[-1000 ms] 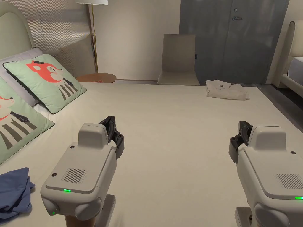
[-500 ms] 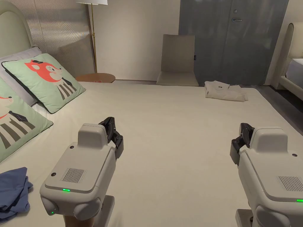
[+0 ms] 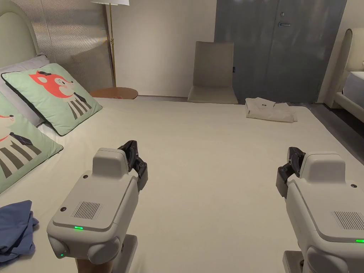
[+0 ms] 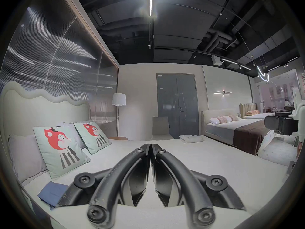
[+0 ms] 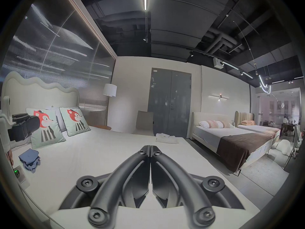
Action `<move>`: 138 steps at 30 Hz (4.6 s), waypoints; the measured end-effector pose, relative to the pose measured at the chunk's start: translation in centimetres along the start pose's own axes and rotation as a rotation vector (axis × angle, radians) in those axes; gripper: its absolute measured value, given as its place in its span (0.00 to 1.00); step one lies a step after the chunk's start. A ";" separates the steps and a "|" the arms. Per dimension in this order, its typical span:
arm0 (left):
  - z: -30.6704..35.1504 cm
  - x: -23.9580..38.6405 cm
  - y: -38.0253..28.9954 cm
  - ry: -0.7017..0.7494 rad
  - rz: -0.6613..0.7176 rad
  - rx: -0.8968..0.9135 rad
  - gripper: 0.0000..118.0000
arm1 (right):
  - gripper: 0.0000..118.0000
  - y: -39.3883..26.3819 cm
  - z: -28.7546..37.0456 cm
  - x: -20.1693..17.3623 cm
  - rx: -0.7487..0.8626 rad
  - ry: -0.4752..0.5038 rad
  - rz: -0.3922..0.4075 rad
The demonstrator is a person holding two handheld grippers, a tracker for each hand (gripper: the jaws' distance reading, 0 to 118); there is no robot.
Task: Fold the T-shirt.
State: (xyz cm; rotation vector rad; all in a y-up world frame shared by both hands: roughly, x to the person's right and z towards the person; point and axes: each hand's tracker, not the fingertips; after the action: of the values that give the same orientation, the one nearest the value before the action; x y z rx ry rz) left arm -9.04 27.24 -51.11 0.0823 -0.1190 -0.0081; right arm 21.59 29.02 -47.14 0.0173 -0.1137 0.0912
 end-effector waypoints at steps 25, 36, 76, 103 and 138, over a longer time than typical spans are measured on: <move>0.0 -0.5 -0.5 0.014 -0.015 -0.008 0.93 | 1.00 -0.1 -0.2 -0.7 -0.002 -0.019 0.012; 0.3 -0.4 -0.1 0.017 -0.012 -0.003 0.93 | 1.00 0.1 0.0 -0.8 0.001 -0.010 0.008; 0.4 -0.5 0.1 0.013 -0.008 -0.009 0.93 | 1.00 -0.1 -0.3 -0.9 0.006 -0.001 0.012; 0.2 -0.8 0.0 0.007 -0.004 -0.007 0.93 | 1.00 0.2 0.2 -1.0 0.018 -0.001 0.010; 0.2 -1.4 0.1 0.007 0.020 -0.008 0.93 | 1.00 2.1 -1.9 -0.7 -0.363 -0.142 -0.220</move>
State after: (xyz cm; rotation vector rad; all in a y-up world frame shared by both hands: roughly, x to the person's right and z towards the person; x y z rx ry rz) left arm -10.43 27.34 -51.12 0.0731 -0.1129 0.0113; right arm 20.89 31.06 -49.05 -0.3264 -0.2682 -0.1521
